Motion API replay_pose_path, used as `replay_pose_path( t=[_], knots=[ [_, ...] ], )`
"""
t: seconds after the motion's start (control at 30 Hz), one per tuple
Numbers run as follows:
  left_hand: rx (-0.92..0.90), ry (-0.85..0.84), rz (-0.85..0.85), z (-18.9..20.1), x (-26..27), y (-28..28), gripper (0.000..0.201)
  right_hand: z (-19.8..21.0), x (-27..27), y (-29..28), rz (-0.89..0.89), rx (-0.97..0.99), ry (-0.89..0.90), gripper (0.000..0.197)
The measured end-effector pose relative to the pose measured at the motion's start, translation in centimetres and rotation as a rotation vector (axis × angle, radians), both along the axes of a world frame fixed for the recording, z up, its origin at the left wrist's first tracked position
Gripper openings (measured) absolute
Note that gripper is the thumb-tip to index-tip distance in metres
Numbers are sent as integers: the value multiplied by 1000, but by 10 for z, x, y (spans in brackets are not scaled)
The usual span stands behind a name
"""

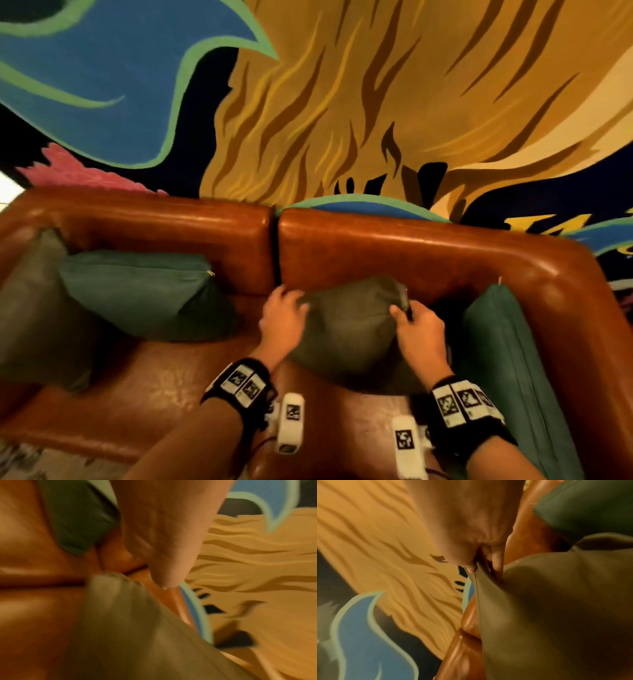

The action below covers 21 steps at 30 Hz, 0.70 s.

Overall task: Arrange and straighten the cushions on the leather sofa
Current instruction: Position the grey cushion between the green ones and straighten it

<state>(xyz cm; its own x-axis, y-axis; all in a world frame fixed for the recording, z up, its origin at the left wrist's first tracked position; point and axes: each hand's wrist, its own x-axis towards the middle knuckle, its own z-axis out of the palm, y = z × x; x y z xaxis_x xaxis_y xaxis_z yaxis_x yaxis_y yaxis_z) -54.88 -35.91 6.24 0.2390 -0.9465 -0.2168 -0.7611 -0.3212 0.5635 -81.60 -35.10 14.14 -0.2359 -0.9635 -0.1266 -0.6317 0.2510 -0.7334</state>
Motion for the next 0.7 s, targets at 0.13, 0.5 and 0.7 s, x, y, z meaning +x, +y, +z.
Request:
replay_pose_path(
  t=[0.13, 0.5, 0.7],
  knots=[
    [180, 493, 314, -55, 49, 16, 16, -3, -24, 9, 69, 44, -50, 13],
    [65, 143, -214, -51, 41, -10, 14, -20, -70, 17, -153, 62, -222, 22],
    [-51, 1145, 355, 15, 45, -24, 16, -12, -75, 7, -386, 47, -339, 11]
  ],
)
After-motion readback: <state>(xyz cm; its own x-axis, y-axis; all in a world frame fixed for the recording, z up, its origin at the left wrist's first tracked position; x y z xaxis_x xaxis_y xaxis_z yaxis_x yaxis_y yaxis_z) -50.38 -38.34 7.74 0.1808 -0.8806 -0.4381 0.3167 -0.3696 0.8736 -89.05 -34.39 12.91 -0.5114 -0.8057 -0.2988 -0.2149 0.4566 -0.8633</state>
